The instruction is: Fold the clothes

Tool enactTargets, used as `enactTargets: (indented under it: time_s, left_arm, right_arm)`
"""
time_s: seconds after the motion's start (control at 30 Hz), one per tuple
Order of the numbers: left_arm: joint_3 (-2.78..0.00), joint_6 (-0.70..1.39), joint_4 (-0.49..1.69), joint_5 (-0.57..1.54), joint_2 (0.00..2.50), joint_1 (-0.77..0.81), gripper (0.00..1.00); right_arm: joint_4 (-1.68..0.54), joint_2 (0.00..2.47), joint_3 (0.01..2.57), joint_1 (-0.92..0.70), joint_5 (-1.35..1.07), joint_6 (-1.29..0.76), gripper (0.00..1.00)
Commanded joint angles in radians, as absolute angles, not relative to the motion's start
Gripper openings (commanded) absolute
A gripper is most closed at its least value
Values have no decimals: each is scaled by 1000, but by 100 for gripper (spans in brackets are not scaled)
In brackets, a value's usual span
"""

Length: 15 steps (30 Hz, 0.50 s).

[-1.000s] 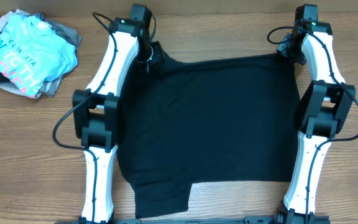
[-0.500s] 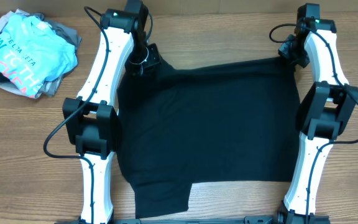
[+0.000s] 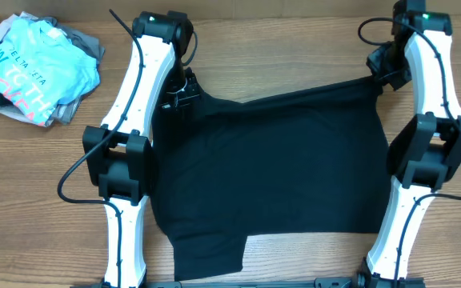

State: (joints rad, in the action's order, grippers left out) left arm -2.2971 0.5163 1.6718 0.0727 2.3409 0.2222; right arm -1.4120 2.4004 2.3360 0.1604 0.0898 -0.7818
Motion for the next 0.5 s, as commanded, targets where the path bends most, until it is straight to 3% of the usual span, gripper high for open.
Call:
enactTargets:
  time_s: [0.0,0.2,0.47]
  left_arm:
    - [-2305,519,1690,-14,2322,214,4]
    - [-2249,516,1690,-7,2322,236,4]
    - [-2215,538,1691,-19,2322,265,4]
  right_arm:
    - [-1445,2343,2369,199,137,-850,4]
    - [-1565,2339,2369,207,137,-1000,4]
    - [-1659,2333,2369,207,130,-1026,4]
